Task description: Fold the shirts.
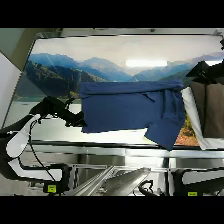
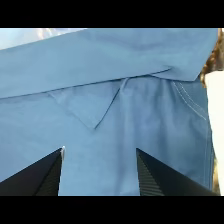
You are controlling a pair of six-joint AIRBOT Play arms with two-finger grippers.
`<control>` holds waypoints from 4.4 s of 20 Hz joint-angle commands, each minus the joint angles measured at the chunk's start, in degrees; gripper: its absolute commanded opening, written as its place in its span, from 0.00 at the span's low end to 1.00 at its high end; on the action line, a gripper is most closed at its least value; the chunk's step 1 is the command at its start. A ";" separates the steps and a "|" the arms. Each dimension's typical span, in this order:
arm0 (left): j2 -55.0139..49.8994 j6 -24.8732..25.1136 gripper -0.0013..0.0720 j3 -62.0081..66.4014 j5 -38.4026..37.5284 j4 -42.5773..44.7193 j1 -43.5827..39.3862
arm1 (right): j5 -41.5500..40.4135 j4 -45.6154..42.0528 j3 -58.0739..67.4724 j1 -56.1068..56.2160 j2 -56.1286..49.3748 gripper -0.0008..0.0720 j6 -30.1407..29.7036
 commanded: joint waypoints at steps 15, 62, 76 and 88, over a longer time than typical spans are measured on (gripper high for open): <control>0.13 5.05 0.04 9.90 1.14 1.03 12.44 | 15.43 -0.02 -65.44 -0.72 24.50 0.78 -2.27; -22.10 -8.15 0.04 46.01 5.27 14.14 0.35 | 37.07 -0.09 -41.55 10.14 10.25 0.04 -4.61; -21.35 -13.57 0.96 68.32 25.92 13.81 -1.05 | 17.88 -3.74 -35.39 2.84 5.88 1.00 -6.58; -15.30 -12.52 0.04 62.23 17.62 2.05 -8.83 | 18.71 5.09 -35.36 4.85 -4.52 0.25 -13.94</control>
